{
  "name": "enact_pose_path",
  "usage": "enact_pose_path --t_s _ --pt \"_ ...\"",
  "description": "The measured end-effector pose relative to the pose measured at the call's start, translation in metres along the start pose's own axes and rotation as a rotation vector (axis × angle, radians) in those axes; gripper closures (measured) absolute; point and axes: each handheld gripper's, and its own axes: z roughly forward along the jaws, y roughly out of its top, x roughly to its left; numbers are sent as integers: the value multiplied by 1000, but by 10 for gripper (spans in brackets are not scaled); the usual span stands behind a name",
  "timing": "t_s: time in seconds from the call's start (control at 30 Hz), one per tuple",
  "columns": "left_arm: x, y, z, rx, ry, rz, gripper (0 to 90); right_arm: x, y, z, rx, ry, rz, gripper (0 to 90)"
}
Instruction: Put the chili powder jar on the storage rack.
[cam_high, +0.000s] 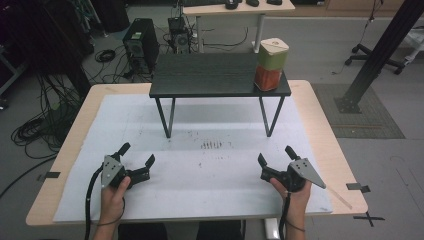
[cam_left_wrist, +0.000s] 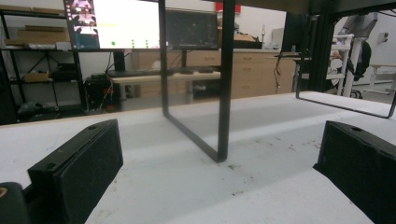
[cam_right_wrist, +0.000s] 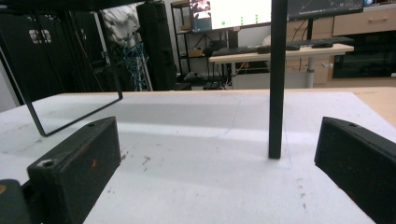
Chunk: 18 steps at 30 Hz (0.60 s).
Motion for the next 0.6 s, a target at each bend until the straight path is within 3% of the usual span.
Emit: enact_pose_path --t_s 0.23,0.6 --pt "0 0 0 1 0 -1 5 0 -14 1 18 3 9 2" --pt "0 0 0 2 0 -1 5 -1 -16 1 24 5 10 4"
